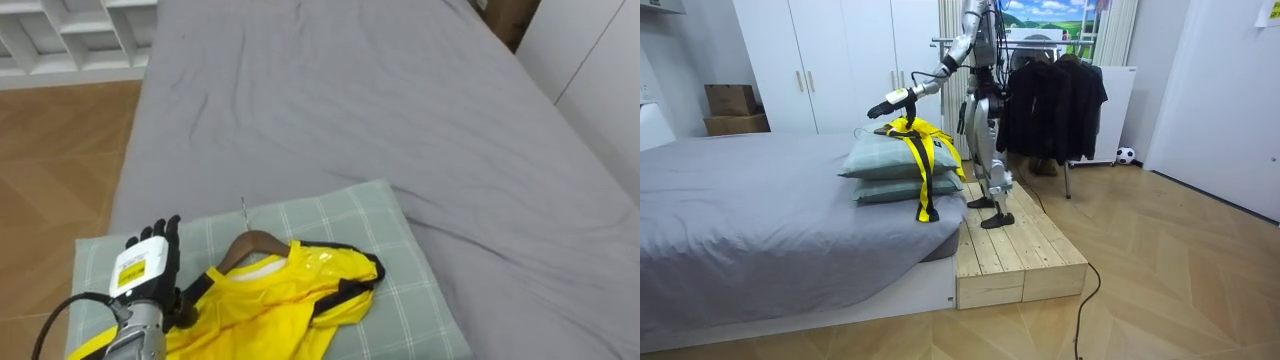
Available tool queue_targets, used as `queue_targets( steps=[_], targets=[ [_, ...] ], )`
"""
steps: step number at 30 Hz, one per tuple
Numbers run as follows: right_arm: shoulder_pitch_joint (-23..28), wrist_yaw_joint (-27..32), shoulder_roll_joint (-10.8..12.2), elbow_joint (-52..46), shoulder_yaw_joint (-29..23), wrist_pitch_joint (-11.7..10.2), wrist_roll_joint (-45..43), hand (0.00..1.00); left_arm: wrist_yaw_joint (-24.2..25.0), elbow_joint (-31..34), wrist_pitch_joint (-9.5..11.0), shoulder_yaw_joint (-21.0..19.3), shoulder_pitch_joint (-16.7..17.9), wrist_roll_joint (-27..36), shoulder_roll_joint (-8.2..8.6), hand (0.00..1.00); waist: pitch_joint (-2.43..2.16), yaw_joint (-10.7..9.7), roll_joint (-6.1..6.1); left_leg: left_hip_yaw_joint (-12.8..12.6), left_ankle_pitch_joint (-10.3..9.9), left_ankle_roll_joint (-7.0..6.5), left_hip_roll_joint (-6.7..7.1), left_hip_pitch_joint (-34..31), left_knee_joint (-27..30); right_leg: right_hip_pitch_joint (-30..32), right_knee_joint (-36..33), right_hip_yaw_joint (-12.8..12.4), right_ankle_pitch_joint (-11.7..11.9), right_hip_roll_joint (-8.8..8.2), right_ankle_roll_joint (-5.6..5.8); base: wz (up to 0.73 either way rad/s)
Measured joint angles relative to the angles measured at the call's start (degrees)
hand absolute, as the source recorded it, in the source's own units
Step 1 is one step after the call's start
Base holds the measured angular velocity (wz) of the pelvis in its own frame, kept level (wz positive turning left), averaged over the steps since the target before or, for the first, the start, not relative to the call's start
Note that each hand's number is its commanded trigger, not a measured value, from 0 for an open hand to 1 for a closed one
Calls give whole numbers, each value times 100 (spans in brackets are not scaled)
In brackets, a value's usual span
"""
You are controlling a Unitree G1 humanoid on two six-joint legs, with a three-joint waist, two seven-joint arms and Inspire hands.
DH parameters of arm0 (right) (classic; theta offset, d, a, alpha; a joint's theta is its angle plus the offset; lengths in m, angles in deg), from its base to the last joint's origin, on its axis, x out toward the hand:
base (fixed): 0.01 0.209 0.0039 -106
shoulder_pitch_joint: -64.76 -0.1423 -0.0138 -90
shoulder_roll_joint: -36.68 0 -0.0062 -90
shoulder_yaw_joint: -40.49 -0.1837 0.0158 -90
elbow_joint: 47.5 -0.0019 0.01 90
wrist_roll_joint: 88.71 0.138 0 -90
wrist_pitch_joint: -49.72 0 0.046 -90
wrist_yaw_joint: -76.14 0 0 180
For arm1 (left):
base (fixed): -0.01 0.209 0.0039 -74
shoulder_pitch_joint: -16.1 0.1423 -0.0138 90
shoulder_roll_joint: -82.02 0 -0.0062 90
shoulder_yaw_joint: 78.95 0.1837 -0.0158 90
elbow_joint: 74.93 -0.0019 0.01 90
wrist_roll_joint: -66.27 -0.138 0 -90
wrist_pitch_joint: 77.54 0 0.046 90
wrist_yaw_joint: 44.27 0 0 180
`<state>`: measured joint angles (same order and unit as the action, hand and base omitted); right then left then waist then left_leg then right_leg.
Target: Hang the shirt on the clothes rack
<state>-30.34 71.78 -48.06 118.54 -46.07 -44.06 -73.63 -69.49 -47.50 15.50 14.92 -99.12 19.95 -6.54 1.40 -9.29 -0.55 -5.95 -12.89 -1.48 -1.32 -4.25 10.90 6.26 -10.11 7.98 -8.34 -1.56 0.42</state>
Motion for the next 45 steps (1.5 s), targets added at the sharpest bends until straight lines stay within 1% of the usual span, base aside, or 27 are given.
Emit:
queue_targets(
  steps=[5, 8, 9, 10, 11, 12, 13, 14, 15, 16, 17, 19, 20, 22, 23, 24, 27, 29, 31, 32, 34, 35, 37, 39, 42, 43, 45],
  targets=[
    [-241, 53, -1, 12, 150, -51, 3, 0, -101, -74, 3, 39, -252, 66, -4, 0, 8, 5, 12, 62, 37, -3, -1, -171, 1, 213, -83, -2, 0, -3, 0, 0],
    [-246, 56, -1, 65, 208, -47, -34, 0, -127, -72, 2, 83, -295, 64, 1, 0, 13, -29, 15, 219, 107, -5, -3, -214, -31, 378, -317, 17, -8, -6, -7, 1],
    [-242, 62, -6, 90, 205, -45, -64, 0, -117, -69, -14, 85, -300, 66, 2, 0, 70, -27, 2, 585, 172, -14, -42, -144, -94, 727, -810, 58, -182, 35, -100, -33],
    [-261, 78, 28, 94, 206, -41, -66, 0, -89, -63, -24, 76, -306, 82, -55, 0, 112, 29, -15, 884, 171, -2, -113, -159, -85, 1047, -523, -45, -102, 246, -331, -44],
    [-311, 99, 55, 89, 211, -35, -66, 0, -53, -65, -44, 63, -307, 126, -114, 0, 94, 21, 61, 861, 139, 42, -98, -217, 3, 1168, -97, -68, 179, 263, -464, -34],
    [-339, 156, 24, 73, 230, -34, -40, 0, 30, -92, -79, 53, -323, 217, -146, 0, 138, -41, 81, 786, -7, 180, -55, -271, 138, 1287, 103, 90, 975, 208, -447, -3],
    [-340, 230, -24, 92, 269, -32, 19, 0, 147, -163, -43, 93, -341, 260, -75, 0, 147, -121, 13, 519, 26, 264, -90, -301, 62, 1235, 98, 96, 969, 208, -454, 9],
    [-345, 235, -27, 140, 281, -32, 19, 0, 195, -175, -26, 102, -345, 338, -60, 0, 146, -141, 8, 361, 63, 276, -106, -288, 12, 1221, 105, 80, 969, 208, -454, 10],
    [-352, 209, -18, 195, 330, -24, -17, 0, 264, -224, -2, 107, -390, 500, -61, 0, 153, -163, 30, 139, 115, 279, -131, -292, -92, 1214, 97, -24, 969, 210, -454, 14],
    [-355, 157, -15, 214, 335, -24, -86, 0, 358, -278, -3, 140, -451, 621, -60, 0, 156, -189, 32, 64, 163, 247, -169, -353, -223, 1215, 90, -58, 962, 219, -443, 15],
    [-348, 134, -11, 219, 331, -22, -116, 0, 392, -291, -8, 163, -453, 652, -59, 0, 153, -177, 36, -25, 168, 231, -183, -323, -221, 1216, 68, -53, 950, 231, -424, 17],
    [-364, -6, -4, 244, 325, 3, -164, 0, 627, -341, -55, 331, -410, 866, -71, 0, 135, -146, 93, -142, 186, 180, -158, -211, -210, 1167, 34, 25, 938, 214, -405, 0],
    [-390, -12, -4, 250, 324, 11, -173, 0, 692, -362, -66, 342, -386, 866, -71, 0, 134, -152, 95, -145, 194, 168, -139, -204, -208, 1144, 38, 35, 934, 195, -399, 0],
    [-433, -11, 0, 177, 314, 11, -164, 0, 1036, -404, -97, 513, -386, 870, -70, 0, 138, -168, 86, -147, 204, 136, -60, -242, -168, 1130, 36, 57, 911, 140, -333, 8],
    [-437, -19, 2, 168, 314, 13, -163, 0, 1135, -402, -107, 559, -390, 869, -69, 0, 136, -174, 83, -147, 203, 120, -46, -258, -145, 1129, 32, 59, 907, 119, -324, 12],
    [-481, -19, 1, 157, 316, 13, -165, 0, 1326, -397, -116, 653, -401, 868, -66, 0, 134, -179, 81, -148, 203, 106, 1, -270, -122, 1122, 22, 64, 887, 71, -294, 14],
    [-486, -40, 0, 158, 335, 18, -157, 0, 1799, -397, -163, 866, -449, 858, -64, 0, 123, -158, 56, -191, 225, 71, 18, -277, -79, 1099, 20, 50, 879, 54, -276, 9],
    [-483, -90, 0, 181, 335, 20, -169, 0, 2123, -392, -238, 882, -448, 849, -50, 0, 108, -150, 28, -190, 224, 70, 18, -233, -13, 1037, 21, 34, 882, 57, -277, 0],
    [-479, -96, -17, 204, 334, 19, -164, 0, 2477, -363, -322, 938, -448, 852, -48, 0, 58, -159, -74, -184, 223, 71, 15, -203, 8, 985, 22, 37, 885, 66, -283, 4],
    [-472, -96, -25, 202, 333, 18, -162, 0, 2565, -345, -339, 948, -448, 851, -48, 0, 46, -161, -113, -183, 223, 71, 14, -202, 8, 977, 23, 39, 885, 66, -283, 3],
    [-454, -86, -51, 208, 327, 29, -170, 0, 2867, -299, -401, 995, -456, 846, -53, 0, 27, -167, -264, -187, 222, 70, 15, -169, -39, 957, 18, 60, 884, 65, -285, 2],
    [-439, -85, -51, 207, 324, 40, -170, 0, 2945, -266, -447, 1008, -454, 839, -56, 0, 23, -179, -292, -187, 222, 71, 14, -162, -58, 960, 13, 66, 883, 62, -287, 5],
    [-412, -86, -80, 221, 313, 161, -141, 0, 3297, 37, -625, 1224, -454, 844, -122, 0, 14, -185, -341, -166, 222, 72, 6, -168, -121, 966, -10, 133, 877, 41, -295, 11],
    [-386, -83, -126, 229, 274, 222, -109, 0, 3582, 305, -702, 1313, -454, 839, -181, 0, 14, -191, -340, -142, 223, 73, 7, -163, -112, 960, -65, 194, 860, 14, -310, 12],
    [-357, -67, -171, 262, 194, 268, -56, 0, 3998, 697, -822, 1315, -453, 799, -236, 0, 12, -182, -341, -137, 224, 74, 10, -167, -66, 937, -71, 274, 869, -20, -322, 4],
    [-325, -67, -173, 258, 159, 269, -10, 0, 4196, 909, -903, 1316, -453, 792, -252, 0, 12, -191, -340, -112, 224, 73, 15, -204, -2, 936, -73, 307, 869, -33, -322, 7],
    [-296, -77, -170, 264, 93, 316, 44, 0, 4398, 1211, -968, 1314, -453, 791, -274, 0, 11, -193, -340, -78, 224, 73, 17, -212, 45, 919, -69, 331, 868, -34, -320, 11]
  ],
)
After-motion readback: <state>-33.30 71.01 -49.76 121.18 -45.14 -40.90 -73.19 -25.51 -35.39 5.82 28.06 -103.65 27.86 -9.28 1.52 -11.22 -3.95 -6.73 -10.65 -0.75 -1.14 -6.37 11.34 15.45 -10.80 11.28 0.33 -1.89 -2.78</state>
